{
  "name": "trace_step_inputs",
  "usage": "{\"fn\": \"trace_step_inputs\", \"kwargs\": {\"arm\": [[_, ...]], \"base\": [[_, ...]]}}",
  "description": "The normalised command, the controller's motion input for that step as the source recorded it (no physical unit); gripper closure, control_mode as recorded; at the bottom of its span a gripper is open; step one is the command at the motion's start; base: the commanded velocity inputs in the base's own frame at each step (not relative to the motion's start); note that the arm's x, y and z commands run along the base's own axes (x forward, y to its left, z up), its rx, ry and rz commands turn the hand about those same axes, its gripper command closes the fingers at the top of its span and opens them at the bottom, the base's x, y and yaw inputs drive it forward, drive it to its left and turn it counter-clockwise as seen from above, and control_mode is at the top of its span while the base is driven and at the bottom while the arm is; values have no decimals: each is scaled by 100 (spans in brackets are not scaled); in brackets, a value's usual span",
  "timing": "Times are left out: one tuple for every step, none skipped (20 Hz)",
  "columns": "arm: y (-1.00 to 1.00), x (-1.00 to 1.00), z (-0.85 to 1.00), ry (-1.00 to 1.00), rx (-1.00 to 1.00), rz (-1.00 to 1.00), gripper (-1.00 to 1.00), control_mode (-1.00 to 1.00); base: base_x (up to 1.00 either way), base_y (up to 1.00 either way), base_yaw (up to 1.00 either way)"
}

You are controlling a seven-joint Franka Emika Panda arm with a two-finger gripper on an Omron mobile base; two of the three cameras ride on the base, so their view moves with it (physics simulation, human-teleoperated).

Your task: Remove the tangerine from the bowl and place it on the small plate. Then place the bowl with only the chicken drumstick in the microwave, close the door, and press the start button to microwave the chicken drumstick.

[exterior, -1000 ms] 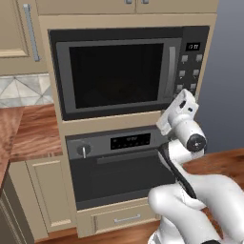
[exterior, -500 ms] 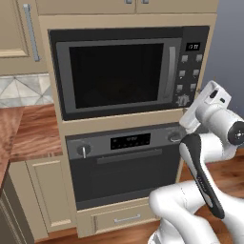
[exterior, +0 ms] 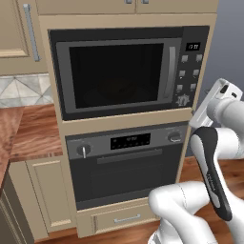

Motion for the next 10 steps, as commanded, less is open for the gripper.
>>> {"fn": "trace_step_inputs", "kwargs": {"arm": [[0, 0, -1, 3, 0, 0, -100, -100], [-8, 0, -4, 2, 3, 0, -100, -100], [-19, 0, -5, 0, 7, 0, -100, -100], [-17, 0, -3, 0, 6, 0, -100, -100], [-10, 0, -3, 0, 4, 0, -100, -100], [-5, 0, -3, 0, 2, 0, -100, -100], [-5, 0, -3, 1, 2, 0, -100, -100], [-6, 0, -2, 2, 2, 0, -100, -100], [-6, 0, -1, 2, 3, -1, -100, -100], [-9, 0, 0, 2, 4, -1, -100, -100]], "base": [[0, 0, 0], [0, 0, 0], [0, 0, 0], [0, 0, 0], [0, 0, 0], [0, 0, 0], [0, 0, 0], [0, 0, 0], [0, 0, 0], [0, 0, 0]]}}
